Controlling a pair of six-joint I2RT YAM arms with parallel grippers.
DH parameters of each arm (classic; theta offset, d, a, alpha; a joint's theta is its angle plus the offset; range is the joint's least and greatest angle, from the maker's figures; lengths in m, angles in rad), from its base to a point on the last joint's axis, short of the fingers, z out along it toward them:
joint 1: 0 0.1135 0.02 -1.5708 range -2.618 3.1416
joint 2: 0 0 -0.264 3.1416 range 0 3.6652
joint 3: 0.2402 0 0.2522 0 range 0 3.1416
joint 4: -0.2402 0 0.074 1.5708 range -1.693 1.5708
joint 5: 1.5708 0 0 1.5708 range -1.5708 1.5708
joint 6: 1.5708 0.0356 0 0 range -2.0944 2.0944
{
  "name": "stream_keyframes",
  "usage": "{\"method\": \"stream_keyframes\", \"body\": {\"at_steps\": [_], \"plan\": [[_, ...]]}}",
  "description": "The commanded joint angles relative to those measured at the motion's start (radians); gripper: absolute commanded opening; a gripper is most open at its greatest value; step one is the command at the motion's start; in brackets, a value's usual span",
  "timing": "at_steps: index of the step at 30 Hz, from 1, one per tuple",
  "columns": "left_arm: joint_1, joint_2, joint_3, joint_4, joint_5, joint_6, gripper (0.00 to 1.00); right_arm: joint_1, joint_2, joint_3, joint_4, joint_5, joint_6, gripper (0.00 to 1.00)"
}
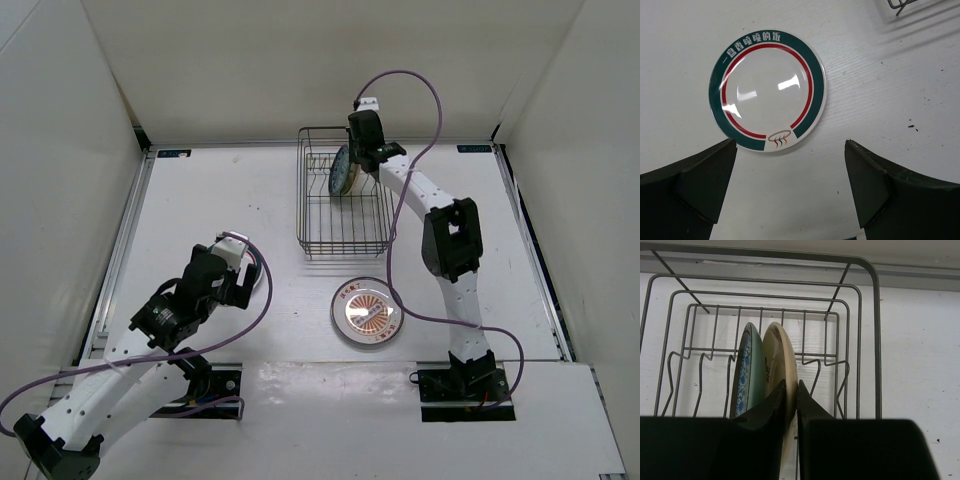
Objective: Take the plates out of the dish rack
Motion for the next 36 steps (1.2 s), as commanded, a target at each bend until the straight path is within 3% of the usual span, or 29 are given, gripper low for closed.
{"method": "stream_keyframes", "body": {"at_steps": [1, 19, 26, 31, 36], "plan": [[0.003, -0.015, 0.002, -0.002, -0.019, 0.003, 0.99, 0.019, -0.087, 0.054, 0.060, 0.054, -0.047, 0.01], [0.005, -0.014, 0.000, -0.003, -0.040, 0.006, 0.99, 0.096, -0.210, 0.019, 0.152, 0.255, -0.299, 0.00], [0.005, -0.015, -0.001, -0.005, -0.045, 0.008, 0.99, 0.111, -0.336, -0.081, 0.154, 0.287, -0.321, 0.00], [0.005, -0.020, 0.000, -0.006, -0.053, 0.008, 0.99, 0.111, -0.482, -0.218, 0.064, 0.242, -0.244, 0.00], [0.005, -0.023, 0.000, -0.009, -0.059, 0.006, 0.99, 0.113, -0.719, -0.463, 0.030, 0.028, -0.083, 0.00]]}}
